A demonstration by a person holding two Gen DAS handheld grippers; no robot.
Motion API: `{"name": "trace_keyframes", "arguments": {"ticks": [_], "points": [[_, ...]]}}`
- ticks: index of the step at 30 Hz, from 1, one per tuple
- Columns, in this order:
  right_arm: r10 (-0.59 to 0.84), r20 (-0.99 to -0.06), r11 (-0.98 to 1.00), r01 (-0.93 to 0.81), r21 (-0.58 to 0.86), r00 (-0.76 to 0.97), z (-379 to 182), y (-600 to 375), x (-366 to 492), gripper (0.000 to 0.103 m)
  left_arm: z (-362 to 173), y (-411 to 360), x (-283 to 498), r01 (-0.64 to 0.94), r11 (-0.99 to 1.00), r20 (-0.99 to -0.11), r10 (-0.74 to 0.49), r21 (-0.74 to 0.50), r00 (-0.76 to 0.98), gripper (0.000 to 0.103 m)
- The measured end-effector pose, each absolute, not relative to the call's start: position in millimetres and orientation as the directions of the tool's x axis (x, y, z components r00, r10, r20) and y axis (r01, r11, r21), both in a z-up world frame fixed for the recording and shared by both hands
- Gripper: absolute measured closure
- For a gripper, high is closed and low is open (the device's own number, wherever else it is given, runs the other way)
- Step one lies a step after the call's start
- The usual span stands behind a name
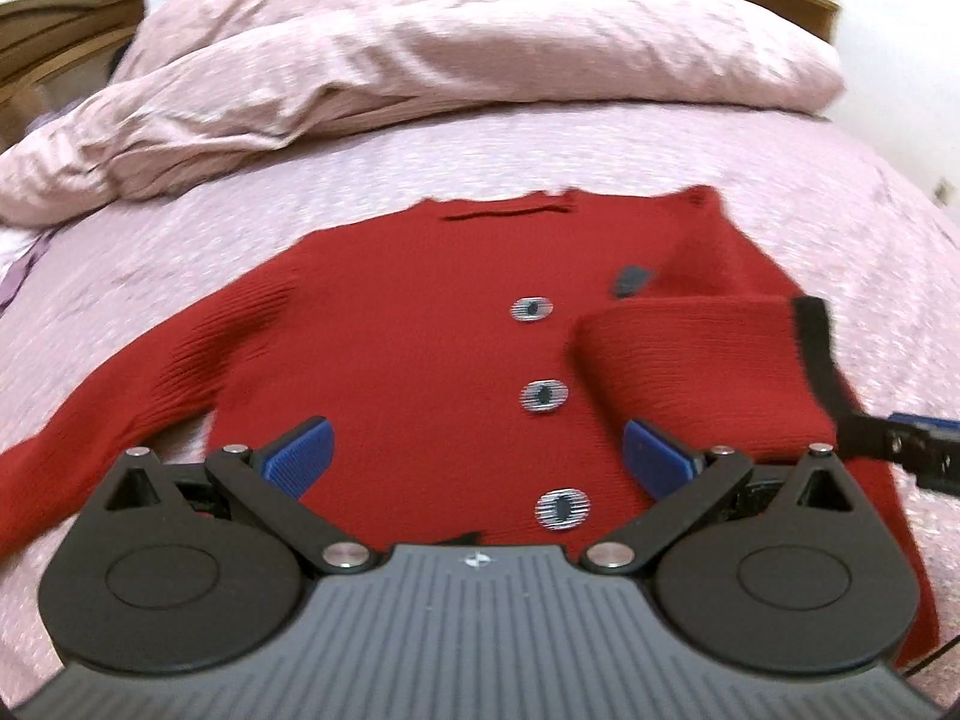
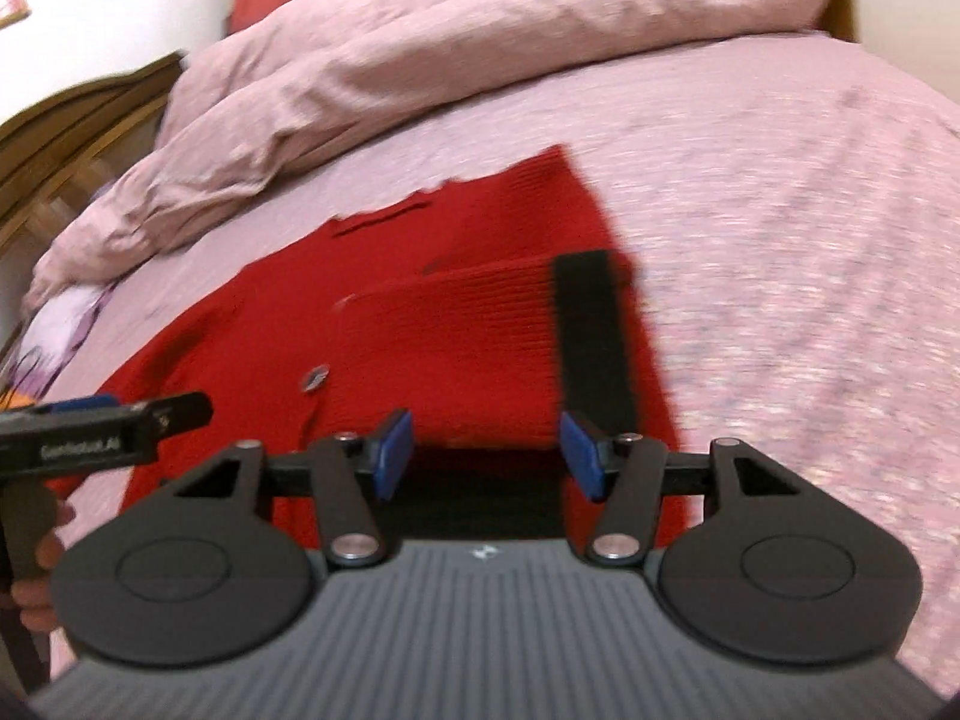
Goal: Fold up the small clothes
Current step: 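Lift the sleeve and fold it across the cardigan body, then release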
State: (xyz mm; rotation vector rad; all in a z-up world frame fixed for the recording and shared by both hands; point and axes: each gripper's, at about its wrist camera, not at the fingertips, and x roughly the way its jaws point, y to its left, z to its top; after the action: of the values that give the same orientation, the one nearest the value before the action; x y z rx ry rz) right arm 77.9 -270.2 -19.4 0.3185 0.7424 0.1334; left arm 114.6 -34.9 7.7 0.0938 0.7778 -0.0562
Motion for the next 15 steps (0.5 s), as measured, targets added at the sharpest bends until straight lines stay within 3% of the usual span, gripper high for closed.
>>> {"name": "trace_keyframes", "arguments": {"ticks": [9,15], "points": [[0.167,-0.653,0.912,0.136,0.388,0.739,-35.2,-326.3,73.6,0.046,-9.4,-113.5,116.1,0.267,0.954,-0.722,-0.09,0.135,0.687,0.0],[0.191,-0.648,0.899,0.133,0.417,0.738,-40.5,-335.1,69.1,0.046,-26.5,-148.5,115.3,0.34,0.917,-0.736,-0.082,0.209,0.672,0.0]]}}
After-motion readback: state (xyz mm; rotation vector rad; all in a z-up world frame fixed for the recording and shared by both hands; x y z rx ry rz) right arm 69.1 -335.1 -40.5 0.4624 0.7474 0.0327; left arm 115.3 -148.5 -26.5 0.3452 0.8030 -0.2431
